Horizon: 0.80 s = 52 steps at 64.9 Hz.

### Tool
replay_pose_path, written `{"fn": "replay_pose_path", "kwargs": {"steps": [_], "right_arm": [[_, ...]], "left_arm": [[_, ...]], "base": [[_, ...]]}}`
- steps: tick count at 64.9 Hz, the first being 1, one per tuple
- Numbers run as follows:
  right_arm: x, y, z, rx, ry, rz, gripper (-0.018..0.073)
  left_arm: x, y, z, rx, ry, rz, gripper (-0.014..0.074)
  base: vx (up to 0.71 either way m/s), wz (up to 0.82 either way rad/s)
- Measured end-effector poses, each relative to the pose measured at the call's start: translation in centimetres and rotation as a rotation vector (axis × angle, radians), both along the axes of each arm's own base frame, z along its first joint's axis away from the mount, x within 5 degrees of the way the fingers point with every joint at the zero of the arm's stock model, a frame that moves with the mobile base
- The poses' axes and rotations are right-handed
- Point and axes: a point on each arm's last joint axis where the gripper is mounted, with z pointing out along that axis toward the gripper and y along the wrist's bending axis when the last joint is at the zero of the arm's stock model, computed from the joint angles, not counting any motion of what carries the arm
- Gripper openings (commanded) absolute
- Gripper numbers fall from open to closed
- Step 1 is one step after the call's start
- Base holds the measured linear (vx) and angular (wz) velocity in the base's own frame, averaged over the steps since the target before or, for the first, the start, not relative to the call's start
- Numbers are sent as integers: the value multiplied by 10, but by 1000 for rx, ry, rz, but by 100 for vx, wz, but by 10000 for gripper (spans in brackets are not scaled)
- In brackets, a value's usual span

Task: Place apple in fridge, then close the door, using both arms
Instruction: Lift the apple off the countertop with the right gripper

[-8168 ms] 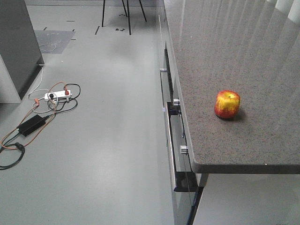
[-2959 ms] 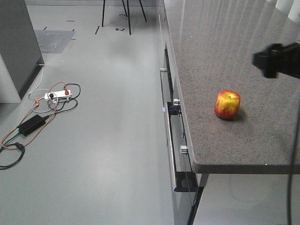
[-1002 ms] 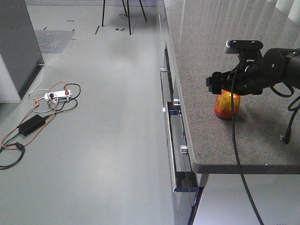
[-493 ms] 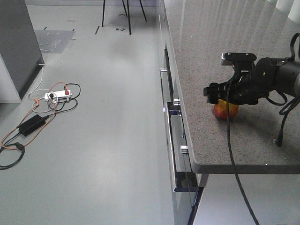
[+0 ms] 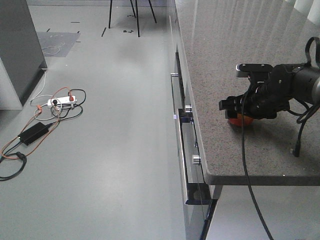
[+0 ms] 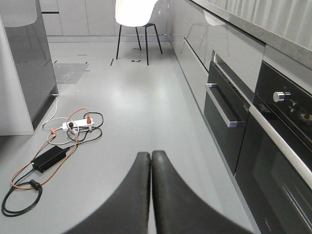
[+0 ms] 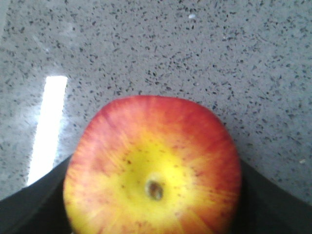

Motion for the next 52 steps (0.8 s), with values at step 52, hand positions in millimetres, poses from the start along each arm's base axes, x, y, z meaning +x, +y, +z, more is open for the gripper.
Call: {"fn": "replay_pose_path", "kwargs": {"steps": [52], "right_arm": [[-6, -3, 34, -34, -103, 13, 132]], "left_arm": [[0, 0, 0, 0, 0, 0, -6]], "base": [[0, 0]]}}
